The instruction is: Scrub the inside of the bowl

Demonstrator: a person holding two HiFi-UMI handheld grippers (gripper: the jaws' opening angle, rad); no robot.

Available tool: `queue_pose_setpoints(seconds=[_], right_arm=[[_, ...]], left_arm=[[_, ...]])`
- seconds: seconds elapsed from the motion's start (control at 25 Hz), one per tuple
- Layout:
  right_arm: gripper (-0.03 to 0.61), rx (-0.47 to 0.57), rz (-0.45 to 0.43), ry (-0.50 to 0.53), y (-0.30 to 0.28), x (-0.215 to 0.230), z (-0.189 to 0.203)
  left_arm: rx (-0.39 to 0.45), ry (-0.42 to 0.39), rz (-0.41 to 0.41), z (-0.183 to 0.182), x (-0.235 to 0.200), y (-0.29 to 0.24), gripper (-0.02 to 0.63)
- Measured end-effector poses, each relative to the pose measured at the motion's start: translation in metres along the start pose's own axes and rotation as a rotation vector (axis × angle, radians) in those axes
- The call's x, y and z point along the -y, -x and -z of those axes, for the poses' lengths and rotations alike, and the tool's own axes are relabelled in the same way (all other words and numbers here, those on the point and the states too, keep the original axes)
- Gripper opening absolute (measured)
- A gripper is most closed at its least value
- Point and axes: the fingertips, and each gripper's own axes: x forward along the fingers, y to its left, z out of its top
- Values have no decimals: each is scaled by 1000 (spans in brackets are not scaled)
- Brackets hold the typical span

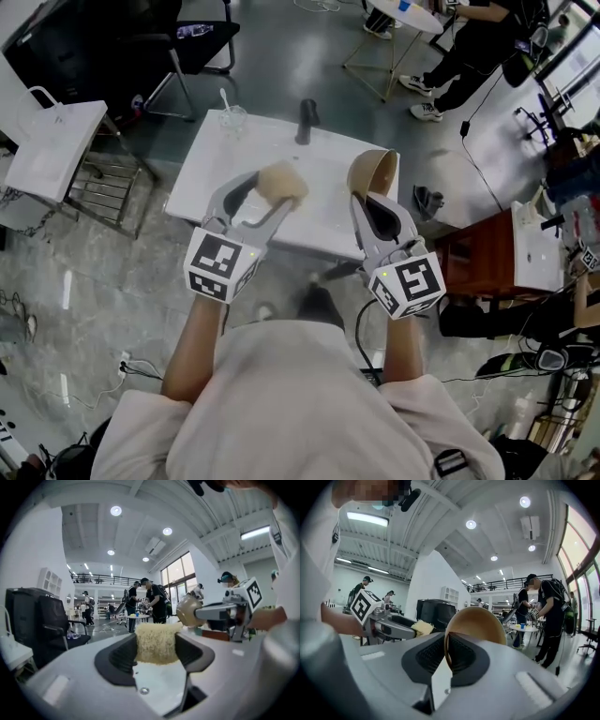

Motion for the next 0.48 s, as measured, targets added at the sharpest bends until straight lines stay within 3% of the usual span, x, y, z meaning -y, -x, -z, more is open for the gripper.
queue_pose_setpoints(seconds=[0.48], right_arm=[[15, -106, 65, 76, 3, 11, 7]], left_arm=[[57, -106, -142, -16, -37, 29, 256]])
